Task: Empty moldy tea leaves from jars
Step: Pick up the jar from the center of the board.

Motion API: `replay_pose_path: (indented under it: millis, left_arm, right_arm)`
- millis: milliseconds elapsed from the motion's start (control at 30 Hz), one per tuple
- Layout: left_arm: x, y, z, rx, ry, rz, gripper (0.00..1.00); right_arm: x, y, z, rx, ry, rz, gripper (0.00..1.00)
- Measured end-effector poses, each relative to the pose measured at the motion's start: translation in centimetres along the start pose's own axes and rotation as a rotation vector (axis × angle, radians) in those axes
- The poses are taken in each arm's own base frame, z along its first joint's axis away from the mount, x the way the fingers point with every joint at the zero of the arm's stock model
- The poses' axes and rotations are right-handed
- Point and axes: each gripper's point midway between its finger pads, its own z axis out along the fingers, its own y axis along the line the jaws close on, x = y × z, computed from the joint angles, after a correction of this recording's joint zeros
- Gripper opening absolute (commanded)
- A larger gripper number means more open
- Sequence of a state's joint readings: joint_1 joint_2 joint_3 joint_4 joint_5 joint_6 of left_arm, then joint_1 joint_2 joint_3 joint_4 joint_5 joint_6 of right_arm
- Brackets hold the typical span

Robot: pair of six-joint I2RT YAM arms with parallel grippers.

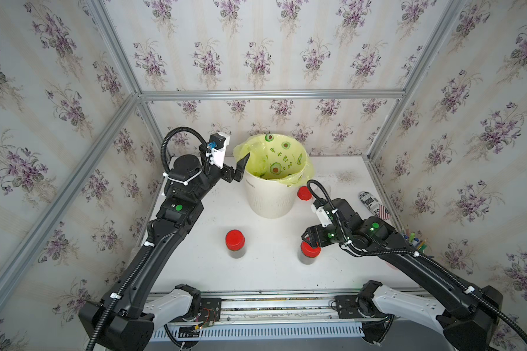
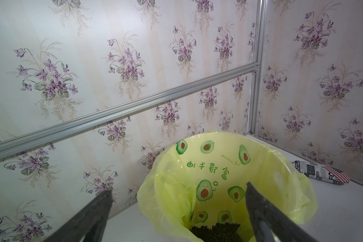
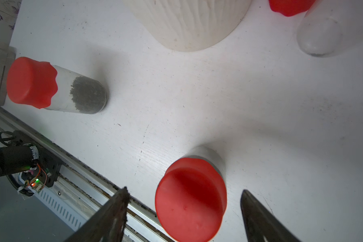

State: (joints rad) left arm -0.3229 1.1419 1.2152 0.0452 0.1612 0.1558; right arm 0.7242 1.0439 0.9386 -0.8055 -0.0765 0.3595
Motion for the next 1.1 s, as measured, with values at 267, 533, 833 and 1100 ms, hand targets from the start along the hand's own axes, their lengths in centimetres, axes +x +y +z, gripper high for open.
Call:
replay_pose_path:
  millis: [267,533,833,1100]
  left_arm:
    - [-0.1,-0.2,0.0,0.004,-0.001,0.009,1.0]
    - [0.0,-0.4,-0.1,0.008,0.0,0.017,1.0]
    - [0.0,-0.6,-0.2,0.01,-0.002,0.023,1.0]
    - [0.0,-0.7,-0.2,0.011,-0.002,0.025,1.0]
  right_arm:
    - [1.7,0.1,1.2,0.046,0.047,0.008,0.82]
    - [3.3,-0.2,2.5,0.099,0.101,0.009,0.82]
    - [4.1,-0.8,3.5,0.149,0.125,0.012,0.82]
    - [3.8,-1.1,4.3,0.175,0.11,0.018,0.81]
